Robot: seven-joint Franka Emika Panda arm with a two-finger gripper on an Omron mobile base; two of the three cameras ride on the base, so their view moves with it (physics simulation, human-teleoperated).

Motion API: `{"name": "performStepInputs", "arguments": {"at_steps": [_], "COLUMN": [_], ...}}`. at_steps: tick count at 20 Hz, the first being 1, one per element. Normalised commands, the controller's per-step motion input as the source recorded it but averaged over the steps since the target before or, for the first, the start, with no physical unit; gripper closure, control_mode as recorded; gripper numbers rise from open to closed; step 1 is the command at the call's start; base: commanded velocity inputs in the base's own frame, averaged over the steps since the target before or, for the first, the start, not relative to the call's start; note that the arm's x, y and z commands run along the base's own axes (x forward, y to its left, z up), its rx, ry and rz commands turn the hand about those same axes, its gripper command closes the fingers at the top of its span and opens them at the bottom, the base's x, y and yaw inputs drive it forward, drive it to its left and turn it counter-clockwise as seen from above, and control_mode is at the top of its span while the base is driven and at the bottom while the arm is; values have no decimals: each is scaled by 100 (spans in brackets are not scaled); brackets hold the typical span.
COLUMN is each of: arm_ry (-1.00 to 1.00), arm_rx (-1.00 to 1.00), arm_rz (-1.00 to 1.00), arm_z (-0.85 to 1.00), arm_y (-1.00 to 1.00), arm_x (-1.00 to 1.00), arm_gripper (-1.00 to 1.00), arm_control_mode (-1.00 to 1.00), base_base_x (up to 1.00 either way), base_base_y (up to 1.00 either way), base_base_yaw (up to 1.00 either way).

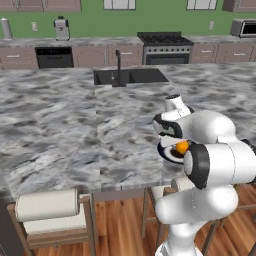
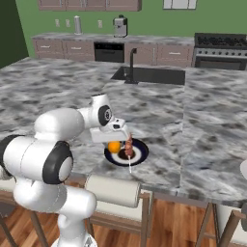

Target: Pick up the orange and kiwi from the fridge and place one fruit on each plate on the dining counter.

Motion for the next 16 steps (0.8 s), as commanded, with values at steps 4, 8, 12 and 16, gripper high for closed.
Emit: {"name": "performStepInputs", "arguments": {"at_steps": [4,8,12,16], "arm_ry": [8,12,14,17], "arm_rx": [1,0,0,0], "arm_rz": [7,6,2,0], "arm_z": [-38,-44,-40,-37], "arm_y": [0,0,0,0], "arm_x": [61,55,39,28], "arm_gripper": [100,100,100,100], "arm_control_mode": [-100,-100,-100,-100], "base_base_x": [0,0,0,0], "base_base_y": [0,0,0,0], "base_base_yaw": [0,0,0,0]}}
